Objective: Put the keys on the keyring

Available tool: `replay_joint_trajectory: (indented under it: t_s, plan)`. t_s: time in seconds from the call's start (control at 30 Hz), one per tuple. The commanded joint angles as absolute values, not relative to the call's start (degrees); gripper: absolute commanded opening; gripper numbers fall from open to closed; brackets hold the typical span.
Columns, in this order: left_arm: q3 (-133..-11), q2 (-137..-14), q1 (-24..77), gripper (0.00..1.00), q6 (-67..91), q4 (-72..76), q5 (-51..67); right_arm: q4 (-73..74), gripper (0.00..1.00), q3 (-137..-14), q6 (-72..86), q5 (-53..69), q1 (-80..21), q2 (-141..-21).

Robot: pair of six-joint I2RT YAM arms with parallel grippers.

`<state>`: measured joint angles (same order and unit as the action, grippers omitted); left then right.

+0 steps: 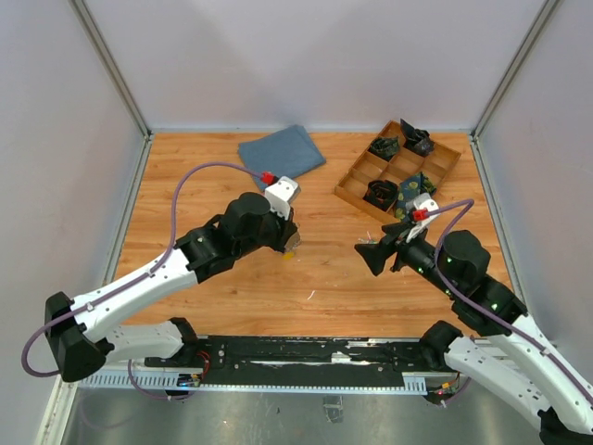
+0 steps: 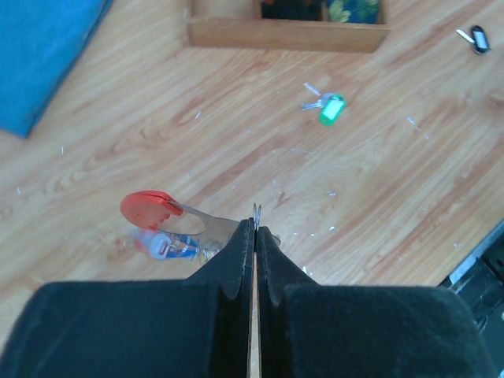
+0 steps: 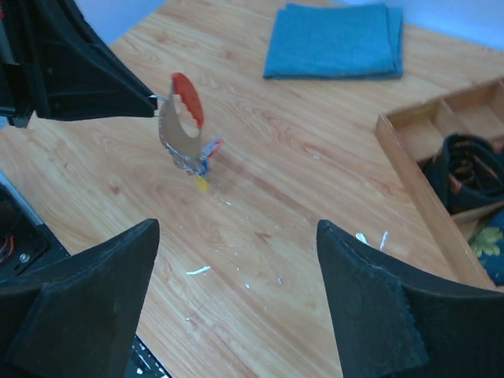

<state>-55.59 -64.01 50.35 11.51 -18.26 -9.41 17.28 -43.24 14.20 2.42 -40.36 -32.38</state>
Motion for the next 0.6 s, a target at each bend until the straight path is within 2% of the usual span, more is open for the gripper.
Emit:
replay_joint_trajectory:
  t_s: [0.0,0.17,0.4,0.57]
  plan:
    - [-62.1,-63.6,54.5,0.00,1.1,-21.7,-9.0,16.1,0.83,-45.9,2.7,12.2,-39.6,-29.7]
    - [-67.8,-63.7,58.7,0.00,-6.4,-24.6,0.2,14.8,0.76,-46.1,-1.8,20.2,-39.6,-27.4]
    - [-74.3,-65.5,66.6,0.01,-12.5,-28.9,2.6,2.5,0.50,-41.6,-8.2,36.2,-39.7,-24.5]
    - [-75.9,-65.0,68.6,0.00,-12.2,-27.9,6.4,-1.4,0.49,-42.6,-6.3,44.4,-39.7,-26.8]
